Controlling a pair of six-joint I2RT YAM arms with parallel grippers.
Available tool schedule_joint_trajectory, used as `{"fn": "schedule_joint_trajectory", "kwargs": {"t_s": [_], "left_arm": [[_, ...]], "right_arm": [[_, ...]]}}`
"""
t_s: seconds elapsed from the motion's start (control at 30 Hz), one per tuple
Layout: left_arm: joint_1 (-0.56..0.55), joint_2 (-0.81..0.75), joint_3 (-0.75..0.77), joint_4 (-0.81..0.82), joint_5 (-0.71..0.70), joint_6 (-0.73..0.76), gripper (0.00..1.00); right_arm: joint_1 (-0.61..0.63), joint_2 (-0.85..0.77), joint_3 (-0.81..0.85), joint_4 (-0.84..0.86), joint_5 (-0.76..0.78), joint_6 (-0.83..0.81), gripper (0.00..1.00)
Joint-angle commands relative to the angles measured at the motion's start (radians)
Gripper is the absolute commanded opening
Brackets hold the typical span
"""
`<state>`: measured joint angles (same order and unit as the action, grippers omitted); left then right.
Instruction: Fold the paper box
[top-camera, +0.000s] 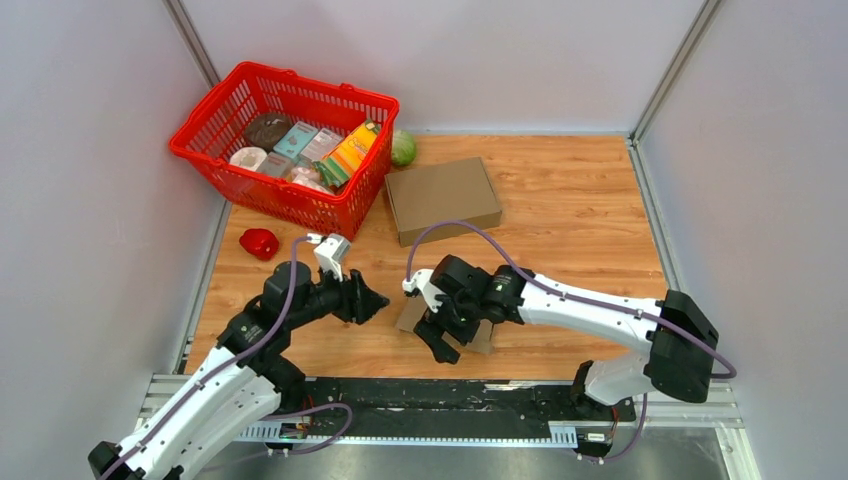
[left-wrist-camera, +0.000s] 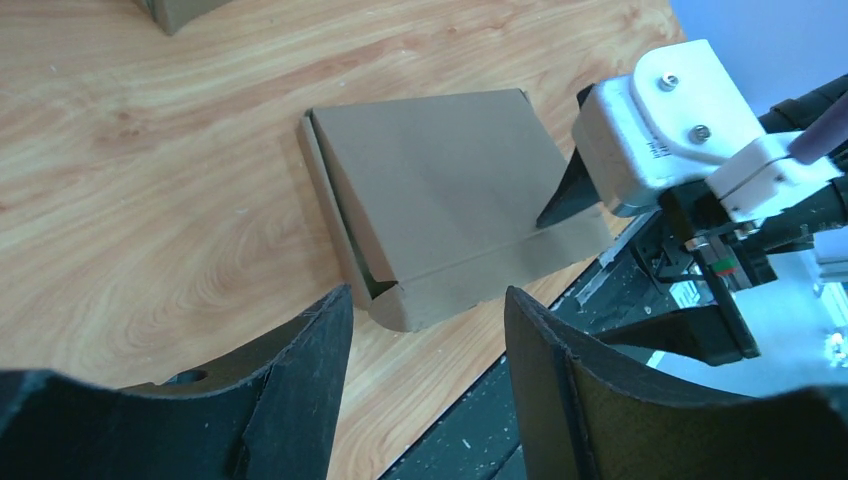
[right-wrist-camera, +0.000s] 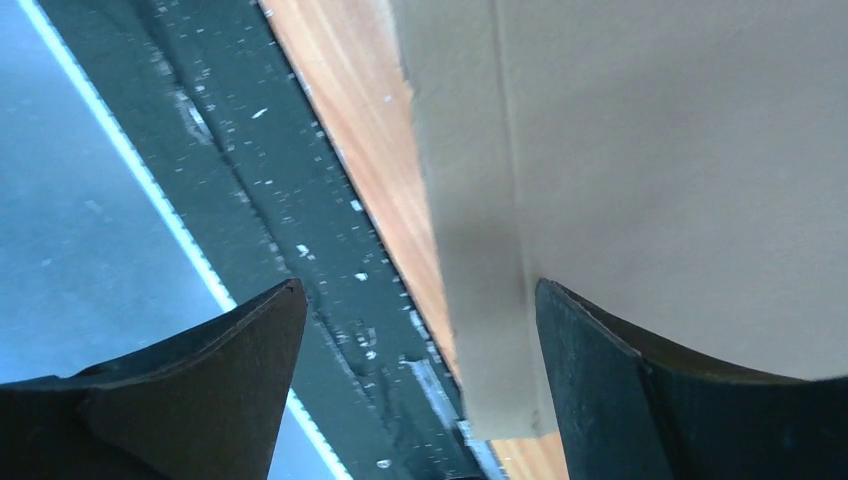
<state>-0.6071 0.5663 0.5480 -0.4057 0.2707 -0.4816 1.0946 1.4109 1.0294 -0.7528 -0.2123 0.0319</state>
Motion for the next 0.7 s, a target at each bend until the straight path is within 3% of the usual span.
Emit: {"fn": "schedule_joint_trajectory", "kwargs": {"t_s": [0.0,0.13,0.2,0.43,0.57,0.67], "left_arm": [[-0.002,0.004,-0.053,0.123,0.031,-0.112,0.62],[-0.002,0.134,-0.007,0.189,0.061,-0.152,0.49],[-0.002,0.231,0.001,0.240,0.146,-0.175,0.42],[-0.013,0.489,-0.066,0.496,0.240,-0.259,0.33],[-0.049,0.602,-0.023,0.420,0.147,-0.183,0.32],[-0.066,0.653,-0.002,0.354,0.095,-0.141,0.28]], "right_arm": [[-0.019,-0.052,-0.052,0.151,-0.130,0.151,0.87],[-0.027,-0.015,-0.057,0.199,-0.113,0.200,0.79],[-0.027,0.025,-0.058,0.216,-0.122,0.207,0.76],[-0.027,0.037,-0.111,0.247,-0.072,0.209,0.74],[-0.064,-0.007,-0.111,0.208,0.016,0.282,0.73],[-0.169,-0.122,-0.164,0.196,0.079,0.469,0.72]]}}
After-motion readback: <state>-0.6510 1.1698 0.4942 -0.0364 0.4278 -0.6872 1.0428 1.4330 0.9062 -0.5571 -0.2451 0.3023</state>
